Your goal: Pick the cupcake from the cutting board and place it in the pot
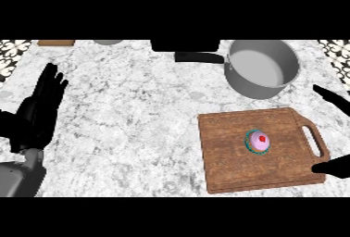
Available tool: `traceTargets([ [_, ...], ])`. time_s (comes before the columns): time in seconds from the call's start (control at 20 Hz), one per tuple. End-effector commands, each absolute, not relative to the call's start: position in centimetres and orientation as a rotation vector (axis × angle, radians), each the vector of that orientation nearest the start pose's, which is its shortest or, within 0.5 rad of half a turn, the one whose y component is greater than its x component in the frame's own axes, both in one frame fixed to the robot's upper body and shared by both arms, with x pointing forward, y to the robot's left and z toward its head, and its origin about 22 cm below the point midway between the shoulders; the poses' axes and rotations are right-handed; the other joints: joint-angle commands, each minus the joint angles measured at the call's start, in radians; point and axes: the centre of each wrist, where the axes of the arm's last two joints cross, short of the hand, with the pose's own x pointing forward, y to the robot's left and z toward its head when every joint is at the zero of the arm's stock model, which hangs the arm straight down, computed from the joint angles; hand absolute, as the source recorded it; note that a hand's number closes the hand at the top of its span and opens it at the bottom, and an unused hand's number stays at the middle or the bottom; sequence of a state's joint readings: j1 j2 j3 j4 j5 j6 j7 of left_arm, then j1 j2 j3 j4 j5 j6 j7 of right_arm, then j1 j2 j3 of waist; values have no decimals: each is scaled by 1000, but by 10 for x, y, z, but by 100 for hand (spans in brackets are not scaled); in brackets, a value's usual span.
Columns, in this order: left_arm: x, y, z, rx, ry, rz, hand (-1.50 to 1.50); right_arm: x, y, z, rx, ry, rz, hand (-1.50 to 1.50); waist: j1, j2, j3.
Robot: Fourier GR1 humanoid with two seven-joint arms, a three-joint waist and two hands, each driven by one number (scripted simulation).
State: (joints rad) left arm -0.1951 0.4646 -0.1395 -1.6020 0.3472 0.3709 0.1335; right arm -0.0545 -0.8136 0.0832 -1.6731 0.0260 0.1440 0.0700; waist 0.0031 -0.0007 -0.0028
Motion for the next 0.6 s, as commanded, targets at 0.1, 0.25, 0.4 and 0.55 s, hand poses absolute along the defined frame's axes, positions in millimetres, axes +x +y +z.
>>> traceTargets([
  [0.1,288,272,87,184,-1622,47,0,256,-296,143,-489,-1229,1021,-150,7,1,1],
  [0.25,294,279,94,214,-1622,51,0,265,-285,136,-463,-1173,1028,-150,2,1,2],
  [0.4,286,286,93,199,-1606,53,0,265,-263,131,-450,-1184,1022,-150,1,0,3],
  [0.55,271,289,88,189,-1604,60,0,273,-279,113,-442,-1165,999,-150,3,0,3],
])
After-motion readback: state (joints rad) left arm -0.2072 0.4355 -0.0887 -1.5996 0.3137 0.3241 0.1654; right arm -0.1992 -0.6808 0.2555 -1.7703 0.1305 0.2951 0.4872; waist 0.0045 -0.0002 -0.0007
